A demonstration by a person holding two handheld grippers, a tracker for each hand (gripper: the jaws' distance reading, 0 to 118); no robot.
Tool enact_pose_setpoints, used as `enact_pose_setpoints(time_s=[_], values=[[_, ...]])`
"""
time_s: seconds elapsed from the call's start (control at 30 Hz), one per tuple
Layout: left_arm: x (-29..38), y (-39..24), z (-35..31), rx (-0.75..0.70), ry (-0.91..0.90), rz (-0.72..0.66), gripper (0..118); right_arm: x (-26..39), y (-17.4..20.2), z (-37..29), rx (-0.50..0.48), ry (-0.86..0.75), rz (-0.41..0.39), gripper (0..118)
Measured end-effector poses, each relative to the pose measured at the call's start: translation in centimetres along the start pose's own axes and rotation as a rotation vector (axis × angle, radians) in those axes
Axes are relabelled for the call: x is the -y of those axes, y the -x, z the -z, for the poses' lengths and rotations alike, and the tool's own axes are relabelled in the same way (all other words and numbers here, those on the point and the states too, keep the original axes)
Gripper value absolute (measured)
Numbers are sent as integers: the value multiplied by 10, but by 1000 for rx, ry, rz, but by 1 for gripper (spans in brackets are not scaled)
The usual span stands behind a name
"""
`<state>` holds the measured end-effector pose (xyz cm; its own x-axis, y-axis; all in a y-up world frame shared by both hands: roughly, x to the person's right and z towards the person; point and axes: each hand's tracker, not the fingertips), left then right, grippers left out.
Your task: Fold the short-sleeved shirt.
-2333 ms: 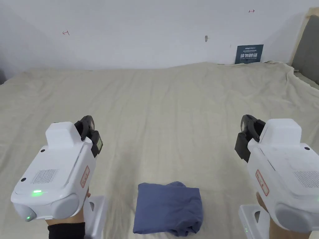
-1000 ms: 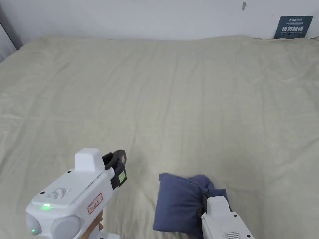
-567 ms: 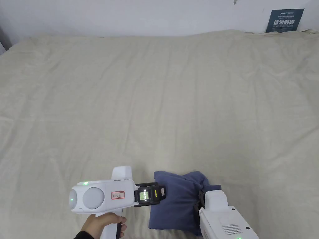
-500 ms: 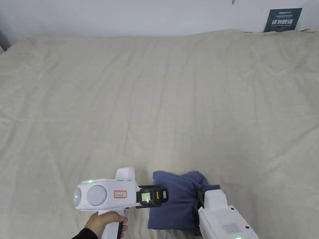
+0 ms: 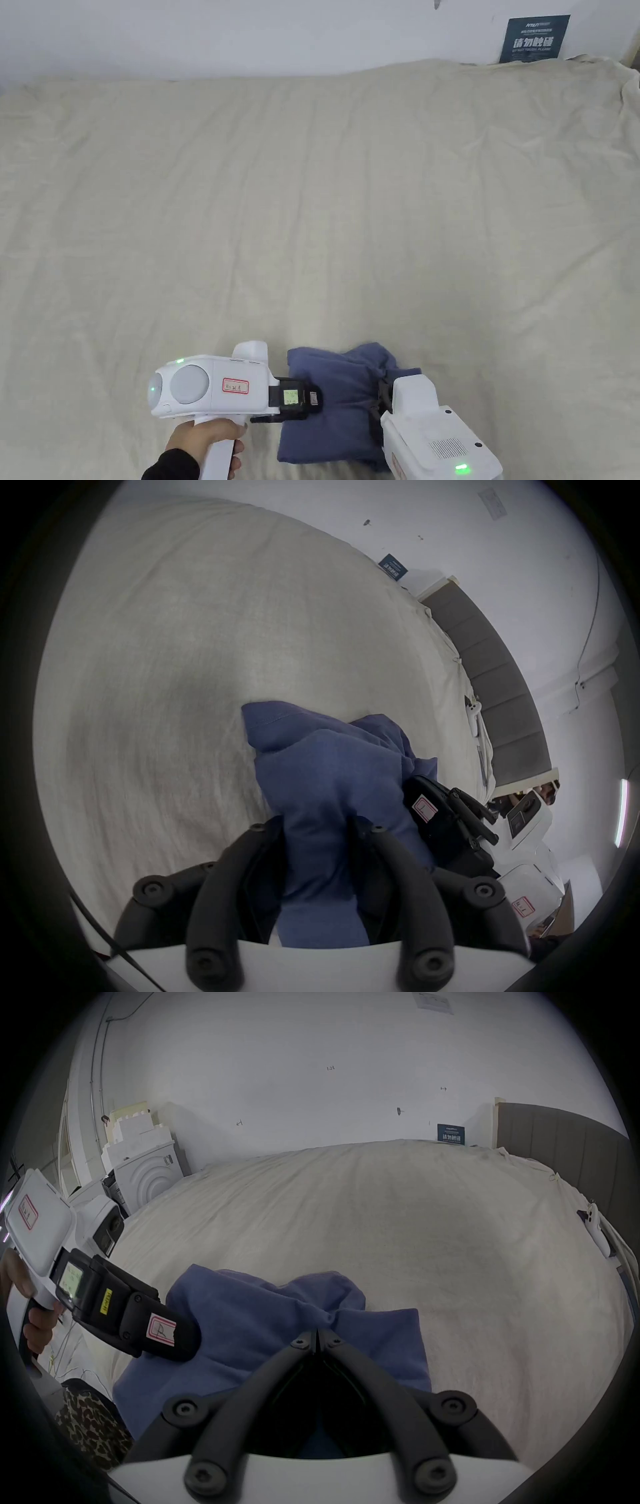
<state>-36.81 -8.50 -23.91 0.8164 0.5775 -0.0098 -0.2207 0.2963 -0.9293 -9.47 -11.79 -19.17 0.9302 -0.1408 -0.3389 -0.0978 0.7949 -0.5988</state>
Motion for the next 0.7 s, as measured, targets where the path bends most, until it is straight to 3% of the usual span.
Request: enact_pose_setpoints(time_s=[0.13,0.23,0.37,0.53,0.7], values=[[1,-9,-7,-43,-27,60,19,-20,-5,-10,-51,52,58,0],[-1,-15,-14,-44,-44,89,18,-46,-5,-42,-56,-79,98,0],[-15,-5,-33,-22,-79,75,17,-86,-18,-69,-32,-174,21,0],[-43,15,-81,-115,-115,137,17,-126,-31,-100,36,-287,-63,0],[-72,58,-142,-262,-174,151,17,-146,-35,-108,61,-324,-92,0]])
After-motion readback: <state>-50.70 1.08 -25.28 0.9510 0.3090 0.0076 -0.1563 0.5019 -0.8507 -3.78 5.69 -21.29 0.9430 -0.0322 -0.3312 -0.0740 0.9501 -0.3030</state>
